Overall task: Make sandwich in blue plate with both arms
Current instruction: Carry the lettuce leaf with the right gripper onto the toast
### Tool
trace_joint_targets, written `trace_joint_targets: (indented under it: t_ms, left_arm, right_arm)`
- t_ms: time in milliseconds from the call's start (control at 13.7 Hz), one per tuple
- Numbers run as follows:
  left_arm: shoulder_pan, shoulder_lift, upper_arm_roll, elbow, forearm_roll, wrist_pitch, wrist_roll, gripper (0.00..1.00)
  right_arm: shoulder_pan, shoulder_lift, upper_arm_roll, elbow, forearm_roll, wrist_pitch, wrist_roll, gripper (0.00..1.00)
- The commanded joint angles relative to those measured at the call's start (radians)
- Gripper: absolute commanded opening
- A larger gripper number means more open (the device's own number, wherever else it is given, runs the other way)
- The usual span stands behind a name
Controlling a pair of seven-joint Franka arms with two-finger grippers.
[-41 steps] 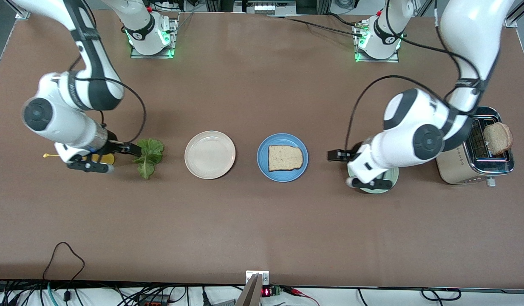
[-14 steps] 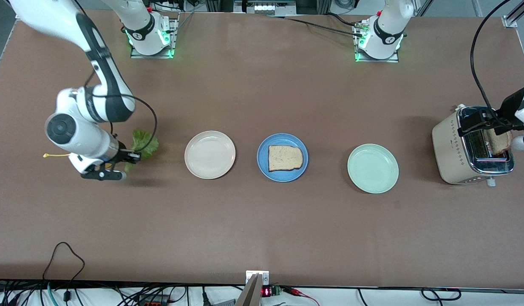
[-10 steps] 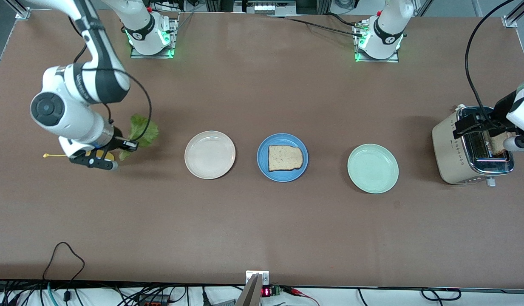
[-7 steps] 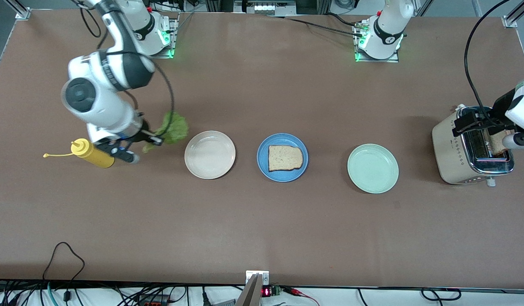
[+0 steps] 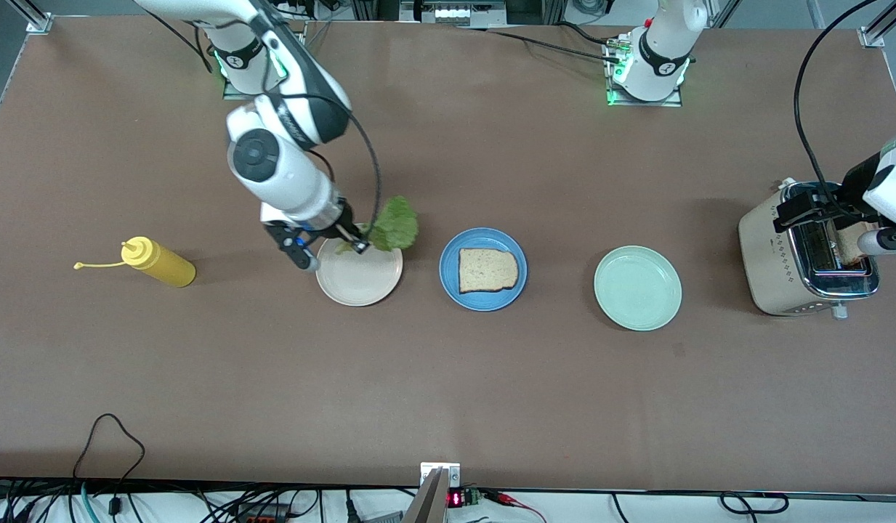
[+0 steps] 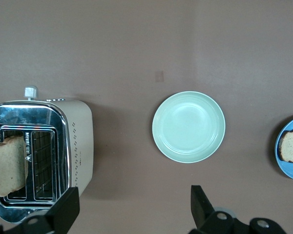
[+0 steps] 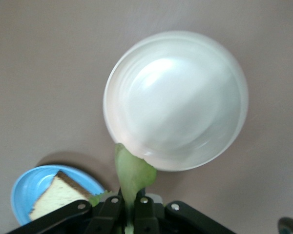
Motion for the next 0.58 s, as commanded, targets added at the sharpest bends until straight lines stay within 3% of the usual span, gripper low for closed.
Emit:
trace_joint_targets:
  t_ms: [0, 511]
  left_arm:
    - [-0.011, 0.005, 0.001, -0.006, -0.012, 0.013, 0.017, 1.00]
    - [-0.008, -0.022, -0.002, 0.014, -0.015, -0.015, 0.006, 1.00]
  right_arm:
    - [0.101, 0.159, -0.016, 0.128, 0.008, 0.112, 0.185, 0.00]
    - [0.265, 0.395, -0.075, 0.326, 0.009, 0.250, 0.387, 0.00]
